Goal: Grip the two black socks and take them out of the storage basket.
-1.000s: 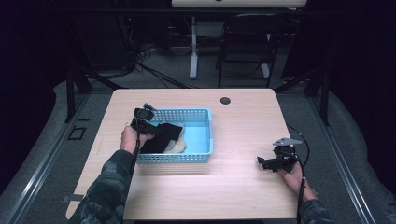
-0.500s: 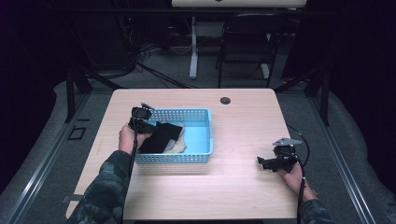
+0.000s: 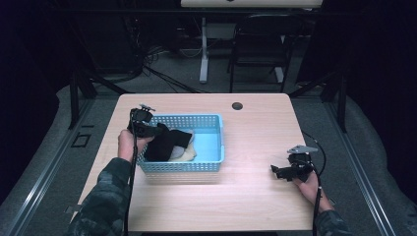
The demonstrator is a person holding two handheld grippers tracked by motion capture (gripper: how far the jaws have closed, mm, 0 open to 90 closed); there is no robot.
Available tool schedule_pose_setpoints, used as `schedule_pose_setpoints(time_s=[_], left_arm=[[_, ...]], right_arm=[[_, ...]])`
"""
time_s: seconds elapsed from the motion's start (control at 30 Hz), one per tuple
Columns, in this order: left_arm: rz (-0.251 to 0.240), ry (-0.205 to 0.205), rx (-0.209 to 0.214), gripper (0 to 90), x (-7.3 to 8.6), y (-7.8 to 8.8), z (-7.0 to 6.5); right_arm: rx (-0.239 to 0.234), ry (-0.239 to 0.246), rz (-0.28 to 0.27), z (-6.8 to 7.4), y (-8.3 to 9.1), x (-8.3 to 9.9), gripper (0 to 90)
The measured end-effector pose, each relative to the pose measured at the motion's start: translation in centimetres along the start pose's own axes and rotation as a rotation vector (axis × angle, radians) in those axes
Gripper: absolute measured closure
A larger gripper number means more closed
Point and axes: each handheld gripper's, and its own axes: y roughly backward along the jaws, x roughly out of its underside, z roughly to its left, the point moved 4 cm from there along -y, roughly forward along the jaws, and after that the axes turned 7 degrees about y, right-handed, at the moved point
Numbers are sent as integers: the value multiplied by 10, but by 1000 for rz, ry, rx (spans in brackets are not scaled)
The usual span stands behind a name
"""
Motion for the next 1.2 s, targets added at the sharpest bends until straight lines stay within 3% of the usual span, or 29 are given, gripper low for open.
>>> schedule_pose_setpoints(time_s=[0.5, 0.87, 1.2], left_arm=[[-91, -36, 19, 863, -22, 34, -15], [-89, -50, 23, 864, -28, 42, -18], [-118, -65, 35, 864, -41, 59, -23]], right_arm=[[0, 0, 0, 0, 0, 0, 0], [0, 0, 0, 0, 0, 0, 0], [1, -1, -1, 0, 0, 0, 0]])
